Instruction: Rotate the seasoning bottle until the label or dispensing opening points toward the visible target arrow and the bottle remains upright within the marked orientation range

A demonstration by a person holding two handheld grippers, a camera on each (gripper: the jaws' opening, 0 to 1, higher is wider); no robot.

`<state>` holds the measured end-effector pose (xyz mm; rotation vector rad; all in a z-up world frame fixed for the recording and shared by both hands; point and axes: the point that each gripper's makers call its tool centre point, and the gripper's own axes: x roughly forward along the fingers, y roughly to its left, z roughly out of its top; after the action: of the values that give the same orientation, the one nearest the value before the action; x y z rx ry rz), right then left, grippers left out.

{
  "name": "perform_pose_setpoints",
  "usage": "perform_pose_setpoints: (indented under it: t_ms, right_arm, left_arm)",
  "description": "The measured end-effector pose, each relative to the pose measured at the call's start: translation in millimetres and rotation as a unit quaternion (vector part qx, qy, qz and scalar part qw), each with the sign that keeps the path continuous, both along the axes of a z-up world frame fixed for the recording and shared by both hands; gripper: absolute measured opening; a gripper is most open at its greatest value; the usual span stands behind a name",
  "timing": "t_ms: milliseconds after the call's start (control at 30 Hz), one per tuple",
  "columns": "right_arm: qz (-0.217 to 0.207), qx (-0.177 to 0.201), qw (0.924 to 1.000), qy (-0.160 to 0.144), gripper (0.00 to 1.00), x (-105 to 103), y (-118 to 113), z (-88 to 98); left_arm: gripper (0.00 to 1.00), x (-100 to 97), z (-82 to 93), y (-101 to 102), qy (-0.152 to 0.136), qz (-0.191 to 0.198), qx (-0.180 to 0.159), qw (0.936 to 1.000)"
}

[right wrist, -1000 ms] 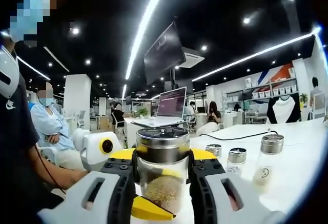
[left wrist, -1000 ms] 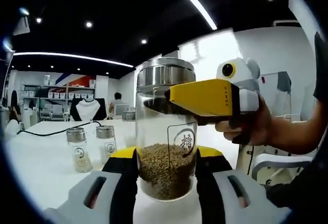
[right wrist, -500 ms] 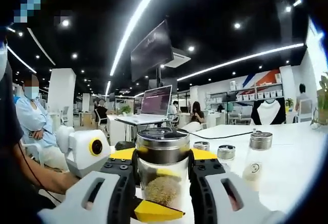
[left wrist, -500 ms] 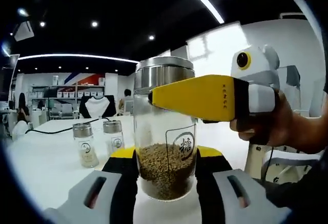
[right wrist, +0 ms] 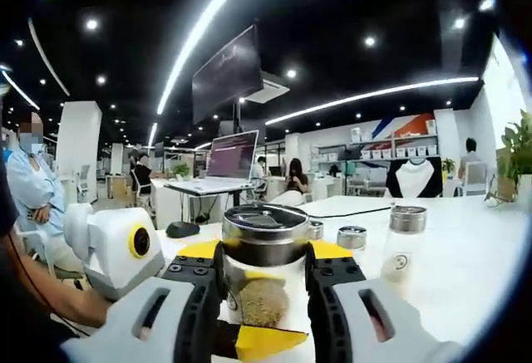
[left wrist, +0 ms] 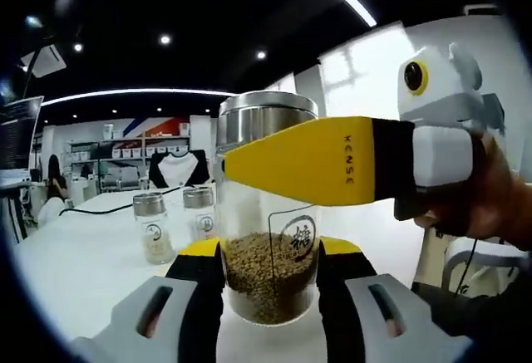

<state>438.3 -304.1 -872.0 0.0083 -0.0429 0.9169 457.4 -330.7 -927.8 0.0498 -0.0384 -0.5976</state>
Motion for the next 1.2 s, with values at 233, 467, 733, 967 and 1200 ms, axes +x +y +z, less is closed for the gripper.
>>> perform_pose_setpoints:
  t_ms: [233,467,733,967,1200]
  right_arm:
    - [-0.015,-0.014,0.9998,0.000,0.38,3.1,1.8,-3.0]
    - [-0.025,-0.017,0.9995,0.006,0.37,3.7,1.1,-5.6]
    - [-0.001,-0.003,0.9997,0.025,0.37,4.8,-7.2,-3.5]
    - [0.003,0.001,0.9997,0.025,0.37,12.1,-14.7,-0.4]
    - [-0.001,-0.011,0.9998,0.017,0.37,22.2,-23.9,3.8]
  left_arm:
    - [0.45,2.6,-2.1,2.9,-0.008,0.032,0.017,0.9993]
    - [0.45,4.5,-4.4,4.2,-0.009,0.048,0.021,0.9986]
    - [0.49,4.4,-4.8,-3.2,0.007,-0.005,-0.005,1.0000]
    - [0.56,4.0,-1.8,2.2,0.008,-0.032,-0.008,0.9994]
    - [0.68,3.1,2.5,6.2,-0.002,-0.048,0.005,0.9988]
